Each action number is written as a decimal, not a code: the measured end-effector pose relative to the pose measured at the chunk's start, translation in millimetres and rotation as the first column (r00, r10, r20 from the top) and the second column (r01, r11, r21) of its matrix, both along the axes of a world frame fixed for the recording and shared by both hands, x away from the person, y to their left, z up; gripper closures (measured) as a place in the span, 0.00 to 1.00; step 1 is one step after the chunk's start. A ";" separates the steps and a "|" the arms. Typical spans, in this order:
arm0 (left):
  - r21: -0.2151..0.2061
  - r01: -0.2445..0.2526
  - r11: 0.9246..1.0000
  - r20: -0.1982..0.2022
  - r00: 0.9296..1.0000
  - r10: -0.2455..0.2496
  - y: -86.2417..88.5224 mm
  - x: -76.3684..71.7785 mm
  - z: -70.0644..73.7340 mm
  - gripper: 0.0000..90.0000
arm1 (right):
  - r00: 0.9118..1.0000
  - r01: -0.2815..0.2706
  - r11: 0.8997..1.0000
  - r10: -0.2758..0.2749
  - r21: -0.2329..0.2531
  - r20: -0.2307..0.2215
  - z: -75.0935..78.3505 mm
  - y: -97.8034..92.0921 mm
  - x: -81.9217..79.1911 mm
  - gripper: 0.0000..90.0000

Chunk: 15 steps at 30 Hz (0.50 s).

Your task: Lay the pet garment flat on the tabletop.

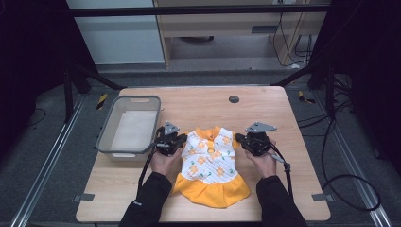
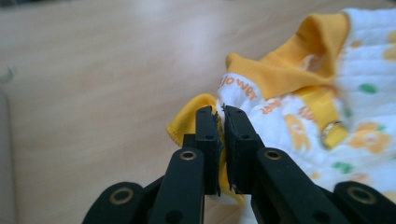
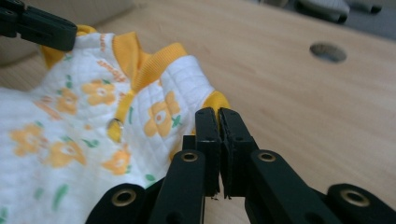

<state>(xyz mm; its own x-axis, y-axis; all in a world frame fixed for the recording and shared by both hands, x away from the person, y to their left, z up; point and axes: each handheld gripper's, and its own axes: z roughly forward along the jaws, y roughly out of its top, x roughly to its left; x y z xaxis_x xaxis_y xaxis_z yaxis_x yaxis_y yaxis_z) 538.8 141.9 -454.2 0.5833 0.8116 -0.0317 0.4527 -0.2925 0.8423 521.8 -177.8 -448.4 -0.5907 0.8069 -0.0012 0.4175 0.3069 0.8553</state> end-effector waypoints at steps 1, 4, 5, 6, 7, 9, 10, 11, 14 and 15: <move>-0.009 0.001 1.000 0.029 1.000 -0.001 -1.3 -2.2 9.2 0.94 | 1.000 -0.002 1.000 0.001 0.009 0.016 5.0 -0.3 -2.1 0.97; -0.001 0.004 1.000 0.106 0.994 -0.004 -5.6 -3.3 33.2 0.94 | 0.993 0.028 0.999 -0.031 0.027 0.115 28.2 0.7 -5.5 0.97; 0.004 -0.002 1.000 0.132 0.991 0.002 -7.5 -2.0 40.8 0.94 | 0.989 0.047 0.999 -0.050 0.027 0.137 33.6 1.4 -3.6 0.97; 0.006 -0.009 1.000 0.154 0.988 0.008 -8.9 0.8 47.2 0.94 | 0.989 0.047 0.999 -0.050 0.027 0.137 33.6 1.4 -3.6 0.97; 0.009 -0.027 1.000 0.173 0.985 0.025 -9.8 5.5 53.2 0.93 | 0.985 0.073 0.997 -0.076 0.024 0.157 38.4 2.4 -0.7 0.96; 0.008 -0.066 0.998 0.197 0.978 0.064 -10.3 14.4 57.1 0.89 | 0.975 0.130 0.991 -0.131 0.018 0.182 45.8 4.1 9.2 0.91; -0.001 -0.087 0.996 0.199 0.976 0.086 -9.4 18.8 57.1 0.73 | 0.968 0.172 0.985 -0.170 0.002 0.185 49.3 5.0 18.3 0.79; -0.010 -0.099 0.995 0.190 0.977 0.099 -8.2 21.7 57.0 0.73 | 0.968 0.172 0.985 -0.170 0.002 0.185 49.3 5.0 18.3 0.79; -0.043 -0.104 0.994 0.138 0.984 0.109 1.5 24.1 57.4 0.58 | 0.968 0.188 0.982 -0.186 0.005 0.168 52.0 1.9 22.3 0.71; -0.046 -0.102 0.994 0.136 0.985 0.107 5.3 22.1 57.8 0.57 | 0.970 0.177 0.984 -0.177 0.011 0.167 52.7 0.6 20.6 0.68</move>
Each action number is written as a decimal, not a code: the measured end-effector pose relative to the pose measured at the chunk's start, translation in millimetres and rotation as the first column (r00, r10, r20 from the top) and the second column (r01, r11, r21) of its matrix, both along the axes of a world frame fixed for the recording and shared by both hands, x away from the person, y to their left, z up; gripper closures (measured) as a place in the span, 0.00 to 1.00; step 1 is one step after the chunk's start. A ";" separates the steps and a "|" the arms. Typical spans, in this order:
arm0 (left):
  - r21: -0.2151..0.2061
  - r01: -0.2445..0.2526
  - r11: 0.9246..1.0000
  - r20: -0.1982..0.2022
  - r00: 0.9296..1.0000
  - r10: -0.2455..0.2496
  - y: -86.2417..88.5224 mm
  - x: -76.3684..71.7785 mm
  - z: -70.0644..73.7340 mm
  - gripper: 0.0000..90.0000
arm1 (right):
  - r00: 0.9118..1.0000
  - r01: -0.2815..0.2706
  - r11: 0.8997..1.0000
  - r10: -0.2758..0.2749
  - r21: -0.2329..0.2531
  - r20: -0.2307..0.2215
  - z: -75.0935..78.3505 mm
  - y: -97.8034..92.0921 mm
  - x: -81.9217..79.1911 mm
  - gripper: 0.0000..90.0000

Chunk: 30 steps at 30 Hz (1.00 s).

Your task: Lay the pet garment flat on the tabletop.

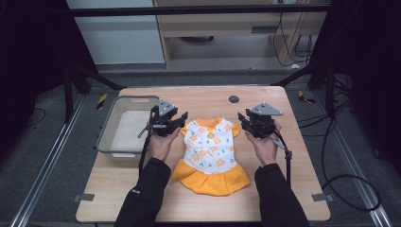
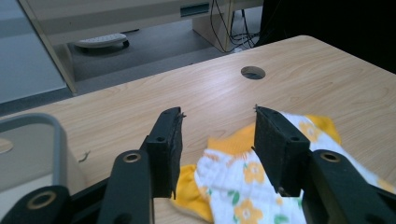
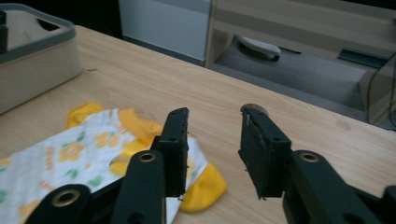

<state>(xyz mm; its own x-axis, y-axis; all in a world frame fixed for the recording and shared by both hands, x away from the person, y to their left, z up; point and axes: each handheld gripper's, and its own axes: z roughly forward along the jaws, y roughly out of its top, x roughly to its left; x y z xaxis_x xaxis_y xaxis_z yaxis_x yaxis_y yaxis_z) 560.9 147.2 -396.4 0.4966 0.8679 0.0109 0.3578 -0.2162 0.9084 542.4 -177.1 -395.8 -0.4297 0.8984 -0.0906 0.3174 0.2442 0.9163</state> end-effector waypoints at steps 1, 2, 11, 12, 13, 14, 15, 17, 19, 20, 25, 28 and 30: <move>-0.006 0.002 1.000 -0.004 1.000 -0.002 2.8 -1.5 0.4 0.56 | 1.000 -0.013 1.000 0.013 0.005 -0.005 0.3 -0.9 -2.4 0.66; -0.013 0.006 1.000 -0.009 1.000 -0.006 7.3 -4.6 1.5 0.55 | 1.000 -0.016 1.000 0.016 -0.001 -0.005 0.5 -1.6 -4.7 0.65; -0.040 0.088 0.995 -0.040 0.995 -0.090 36.2 -55.5 8.9 0.47 | 0.990 -0.130 0.992 0.130 0.001 -0.053 0.0 -7.7 -53.1 0.50; -0.012 0.096 0.995 -0.038 0.995 -0.096 39.5 -64.7 9.3 0.47 | 0.988 -0.141 0.990 0.142 0.018 -0.057 -0.5 -9.4 -60.3 0.49; -0.003 0.101 0.995 -0.033 0.994 -0.101 41.0 -70.2 9.0 0.47 | 0.986 -0.153 0.988 0.155 0.032 -0.062 -1.0 -11.4 -69.2 0.48; 0.011 0.119 0.993 -0.036 0.992 -0.118 43.5 -78.9 7.9 0.47 | 0.985 -0.161 0.987 0.162 0.030 -0.060 -1.4 -12.7 -74.3 0.48; 0.017 0.127 0.992 -0.040 0.991 -0.127 45.3 -84.0 6.9 0.46 | 0.984 -0.167 0.985 0.168 0.031 -0.057 -2.5 -15.3 -82.5 0.48; 0.018 0.146 0.989 -0.040 0.989 -0.145 48.4 -97.6 0.4 0.46 | 0.982 -0.174 0.984 0.177 0.044 -0.066 -5.4 -19.4 -94.1 0.48; 0.026 0.149 0.989 -0.054 0.988 -0.147 50.5 -108.4 -9.4 0.46 | 0.980 -0.181 0.982 0.185 0.051 -0.078 -11.1 -22.9 -103.8 0.48; 0.023 0.151 0.988 -0.063 0.987 -0.149 51.4 -112.5 -14.9 0.46 | 0.979 -0.180 0.982 0.184 0.052 -0.087 -13.9 -23.6 -107.1 0.48; 0.080 0.174 0.981 -0.122 0.979 -0.164 49.0 -123.9 -45.3 0.47 | 0.968 -0.188 0.981 0.193 0.043 -0.158 -39.0 -24.1 -122.0 0.49; 0.096 0.189 0.977 -0.139 0.975 -0.175 44.7 -126.6 -55.9 0.46 | 0.963 -0.189 0.981 0.192 0.032 -0.190 -53.6 -23.7 -124.1 0.49; 0.106 0.204 0.973 -0.148 0.971 -0.187 40.4 -128.4 -60.6 0.46 | 0.962 -0.184 0.983 0.185 0.025 -0.201 -60.5 -23.5 -123.9 0.49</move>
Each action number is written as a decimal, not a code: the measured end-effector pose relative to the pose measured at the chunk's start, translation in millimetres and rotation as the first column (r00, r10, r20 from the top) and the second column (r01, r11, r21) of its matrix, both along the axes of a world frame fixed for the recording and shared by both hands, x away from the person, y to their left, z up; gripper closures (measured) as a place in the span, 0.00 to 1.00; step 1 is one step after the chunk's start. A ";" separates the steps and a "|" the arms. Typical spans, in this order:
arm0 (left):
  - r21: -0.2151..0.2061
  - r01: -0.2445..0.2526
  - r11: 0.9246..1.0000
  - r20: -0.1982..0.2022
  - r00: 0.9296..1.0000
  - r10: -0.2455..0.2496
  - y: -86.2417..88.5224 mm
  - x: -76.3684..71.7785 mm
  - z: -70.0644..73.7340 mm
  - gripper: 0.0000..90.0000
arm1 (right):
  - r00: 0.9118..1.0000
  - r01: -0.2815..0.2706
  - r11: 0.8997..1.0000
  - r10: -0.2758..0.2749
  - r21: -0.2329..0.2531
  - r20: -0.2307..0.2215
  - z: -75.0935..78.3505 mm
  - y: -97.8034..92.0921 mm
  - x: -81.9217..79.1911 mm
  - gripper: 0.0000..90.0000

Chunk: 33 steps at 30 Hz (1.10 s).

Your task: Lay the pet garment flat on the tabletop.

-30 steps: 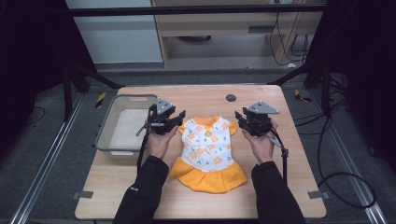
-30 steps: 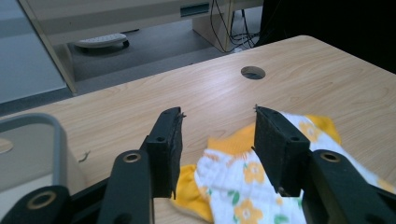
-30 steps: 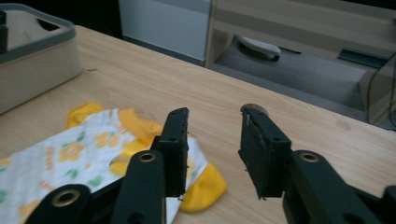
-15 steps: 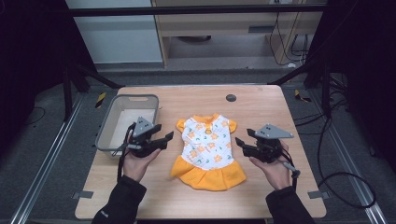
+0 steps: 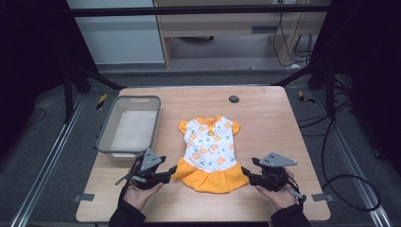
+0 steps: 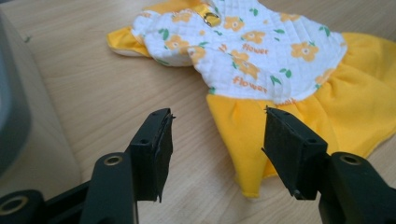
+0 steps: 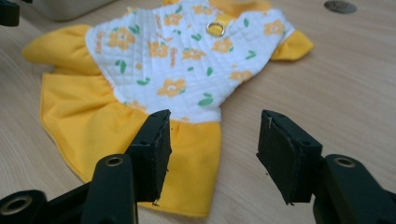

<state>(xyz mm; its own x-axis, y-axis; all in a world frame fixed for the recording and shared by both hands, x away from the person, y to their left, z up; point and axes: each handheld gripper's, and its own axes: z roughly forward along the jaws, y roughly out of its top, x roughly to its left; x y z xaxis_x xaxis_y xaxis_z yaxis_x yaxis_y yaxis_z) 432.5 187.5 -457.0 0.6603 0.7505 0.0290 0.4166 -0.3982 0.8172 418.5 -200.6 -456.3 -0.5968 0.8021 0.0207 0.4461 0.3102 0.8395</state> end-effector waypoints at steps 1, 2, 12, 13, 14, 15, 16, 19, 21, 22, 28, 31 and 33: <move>0.005 0.009 1.000 0.000 1.000 -0.009 -2.2 -0.9 -2.0 0.46 | 1.000 -0.004 1.000 0.004 -0.004 -0.010 -3.5 -0.3 0.2 0.49; 0.013 0.021 1.000 -0.005 1.000 -0.021 -4.9 -1.6 -4.4 0.46 | 1.000 -0.008 1.000 0.008 -0.003 -0.018 -6.9 -0.8 0.6 0.49; 0.054 0.029 0.998 -0.087 0.996 -0.025 -14.9 4.5 -22.6 0.55 | 0.994 -0.018 0.999 0.014 -0.032 -0.108 -36.0 1.0 6.7 0.53; 0.054 0.026 0.998 -0.095 0.995 -0.021 -15.2 5.0 -23.4 0.57 | 0.992 -0.022 0.999 0.019 -0.024 -0.121 -37.1 1.8 7.2 0.54; 0.050 0.025 0.998 -0.108 0.994 -0.020 -15.4 6.3 -24.1 0.60 | 0.991 -0.022 0.999 0.019 -0.023 -0.129 -38.2 2.4 7.7 0.56; 0.052 0.021 0.998 -0.113 0.994 -0.015 -15.6 7.0 -24.3 0.63 | 0.990 -0.029 0.999 0.024 -0.032 -0.138 -39.4 3.6 8.5 0.58; 0.051 0.018 0.999 -0.122 0.992 -0.011 -15.6 8.4 -24.3 0.66 | 0.989 -0.032 0.999 0.026 -0.036 -0.143 -40.0 4.6 8.7 0.59; 0.038 0.019 0.999 -0.146 0.989 -0.013 -13.6 10.8 -23.5 0.80 | 0.986 -0.040 0.998 0.030 -0.057 -0.162 -41.7 7.2 9.5 0.68; 0.032 0.023 0.999 -0.157 0.987 -0.017 -12.4 11.2 -23.2 0.92 | 0.982 -0.064 0.995 0.050 -0.070 -0.183 -43.0 9.4 9.5 0.82; 0.025 0.028 0.999 -0.165 0.986 -0.024 -11.9 11.0 -22.8 0.92 | 0.982 -0.064 0.995 0.050 -0.070 -0.183 -43.0 9.4 9.5 0.82; -0.009 0.031 0.999 -0.176 0.984 -0.032 -8.3 7.1 -16.7 0.96 | 0.978 -0.097 0.994 0.085 -0.050 -0.190 -32.4 10.3 5.2 0.94; -0.064 0.029 0.998 -0.181 0.983 -0.040 -1.3 -1.5 -9.6 0.96 | 0.980 -0.112 0.994 0.110 -0.002 -0.164 -20.1 3.5 -3.3 0.93; -0.069 0.027 0.997 -0.193 0.980 -0.040 3.2 -8.1 -7.0 0.96 | 0.982 -0.116 0.993 0.118 0.019 -0.149 -12.6 -2.7 -9.3 0.93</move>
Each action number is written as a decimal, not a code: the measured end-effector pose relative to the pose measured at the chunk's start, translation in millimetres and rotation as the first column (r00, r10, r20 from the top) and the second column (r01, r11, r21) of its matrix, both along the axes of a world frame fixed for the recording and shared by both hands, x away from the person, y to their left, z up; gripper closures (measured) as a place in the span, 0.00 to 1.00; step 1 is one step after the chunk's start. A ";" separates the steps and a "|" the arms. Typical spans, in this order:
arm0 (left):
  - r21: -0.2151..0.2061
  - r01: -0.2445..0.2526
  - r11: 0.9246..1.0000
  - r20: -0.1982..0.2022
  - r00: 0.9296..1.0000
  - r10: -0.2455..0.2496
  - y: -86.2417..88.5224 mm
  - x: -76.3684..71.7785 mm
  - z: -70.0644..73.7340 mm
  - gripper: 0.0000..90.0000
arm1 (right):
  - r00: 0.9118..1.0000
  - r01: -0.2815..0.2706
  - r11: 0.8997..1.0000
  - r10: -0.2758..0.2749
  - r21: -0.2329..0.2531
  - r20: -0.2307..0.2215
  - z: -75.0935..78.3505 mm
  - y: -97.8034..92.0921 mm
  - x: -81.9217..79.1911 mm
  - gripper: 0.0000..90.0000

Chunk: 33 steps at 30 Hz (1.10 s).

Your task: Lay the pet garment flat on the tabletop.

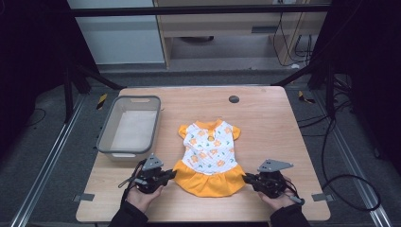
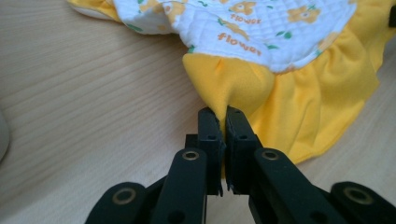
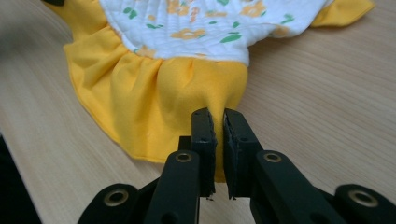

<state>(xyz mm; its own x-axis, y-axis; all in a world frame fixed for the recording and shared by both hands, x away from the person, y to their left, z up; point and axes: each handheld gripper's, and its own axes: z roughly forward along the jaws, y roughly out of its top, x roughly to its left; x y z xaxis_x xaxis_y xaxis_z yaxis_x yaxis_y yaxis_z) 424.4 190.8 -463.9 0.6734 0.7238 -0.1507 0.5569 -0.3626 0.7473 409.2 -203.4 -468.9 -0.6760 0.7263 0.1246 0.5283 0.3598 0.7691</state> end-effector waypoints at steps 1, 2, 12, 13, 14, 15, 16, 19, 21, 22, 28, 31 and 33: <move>0.007 0.001 1.000 -0.007 1.000 -0.001 0.6 -1.0 -0.3 0.95 | 1.000 -0.002 1.000 0.002 0.012 0.000 2.5 -3.7 -2.4 0.93; 0.020 0.001 1.000 -0.015 1.000 -0.001 0.3 -1.5 -1.9 0.95 | 1.000 -0.001 1.000 0.001 0.019 -0.015 3.3 -5.6 -3.9 0.93; 0.166 -0.014 0.986 0.028 1.000 0.009 -14.2 -2.6 -19.6 0.68 | 0.999 0.034 0.993 -0.036 -0.111 -0.017 -14.1 -6.4 -2.9 0.78; 0.150 -0.014 0.989 0.037 0.999 0.008 -13.0 -4.4 -16.9 0.64 | 0.999 0.042 0.994 -0.042 -0.101 0.005 -11.4 -7.4 -3.7 0.76; 0.136 -0.013 0.991 0.055 0.998 0.005 -11.7 -7.3 -12.9 0.62 | 0.999 0.048 0.995 -0.047 -0.091 0.019 -9.8 -8.1 -4.1 0.75; 0.129 -0.012 0.992 0.083 0.997 0.002 -10.7 -10.6 -8.2 0.60 | 0.998 0.054 0.996 -0.051 -0.075 0.033 -7.3 -9.0 -4.8 0.75; 0.120 -0.015 0.993 0.112 0.994 0.001 -10.0 -13.7 -3.3 0.60 | 0.997 0.058 0.997 -0.056 -0.059 0.049 -5.7 -9.7 -5.3 0.75; 0.073 -0.008 0.997 0.171 0.985 -0.005 -10.0 -17.3 12.8 0.60 | 0.994 0.070 0.997 -0.068 -0.026 0.090 -0.5 -10.4 -5.6 0.78; 0.052 -0.003 0.999 0.198 0.980 -0.008 -13.3 -14.8 23.0 0.61 | 0.992 0.072 0.997 -0.072 -0.001 0.108 2.8 -9.9 -4.3 0.81; 0.052 -0.002 0.999 0.216 0.976 -0.009 -16.0 -12.8 27.5 0.61 | 0.990 0.074 0.997 -0.074 0.009 0.120 4.2 -9.3 -3.0 0.83; 0.047 0.021 0.999 0.233 0.972 -0.031 -47.0 9.4 35.3 0.74 | 0.988 0.066 0.995 -0.075 0.071 0.133 7.0 1.0 9.4 0.96; 0.105 0.040 0.994 0.220 0.973 -0.063 -71.2 23.9 23.7 0.81 | 0.991 0.062 0.996 -0.069 0.065 0.117 0.3 10.3 18.3 0.99; 0.124 0.054 0.991 0.189 0.979 -0.077 -81.1 32.0 14.3 0.82 | 0.993 0.056 0.997 -0.062 0.055 0.101 -6.4 16.4 24.3 0.99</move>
